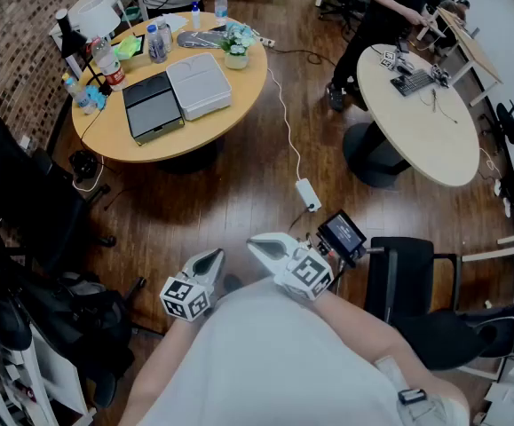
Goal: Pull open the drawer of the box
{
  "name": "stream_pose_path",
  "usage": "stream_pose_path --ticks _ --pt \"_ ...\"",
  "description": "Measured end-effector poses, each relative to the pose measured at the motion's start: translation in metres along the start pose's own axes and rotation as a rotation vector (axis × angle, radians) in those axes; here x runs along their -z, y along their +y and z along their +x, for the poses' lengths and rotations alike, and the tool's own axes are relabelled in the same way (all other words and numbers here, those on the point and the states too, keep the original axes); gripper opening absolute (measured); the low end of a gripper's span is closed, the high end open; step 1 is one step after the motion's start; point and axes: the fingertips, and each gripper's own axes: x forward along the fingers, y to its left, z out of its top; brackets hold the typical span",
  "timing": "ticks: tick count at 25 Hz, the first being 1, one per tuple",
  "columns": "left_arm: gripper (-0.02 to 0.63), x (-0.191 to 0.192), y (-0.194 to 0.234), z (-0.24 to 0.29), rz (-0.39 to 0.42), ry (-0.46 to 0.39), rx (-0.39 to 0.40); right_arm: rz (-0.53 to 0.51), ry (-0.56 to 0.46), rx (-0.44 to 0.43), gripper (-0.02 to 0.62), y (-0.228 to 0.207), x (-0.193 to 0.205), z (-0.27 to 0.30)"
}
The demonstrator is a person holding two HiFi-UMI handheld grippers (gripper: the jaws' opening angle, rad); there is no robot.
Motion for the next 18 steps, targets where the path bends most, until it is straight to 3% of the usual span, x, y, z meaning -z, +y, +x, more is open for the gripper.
stream_pose_path --ticks 9,12,18 --pt "0.005 -0.033 0.015 0.039 0.002 -0.004 -0.043 -0.025 -0.024 -0.030 0.008 -0.059 -0.020 0.005" --pt "0.005 -0.054 0.017 0.068 0.019 -0.009 -0.053 -0.060 -0.033 -0.053 0.008 -0.089 -0.027 0.002" --pt "0.006 -0.078 0.010 0.129 0.042 -0.010 -0.075 -0.034 -0.048 -0.062 0.008 -0.152 -0.025 -0.007"
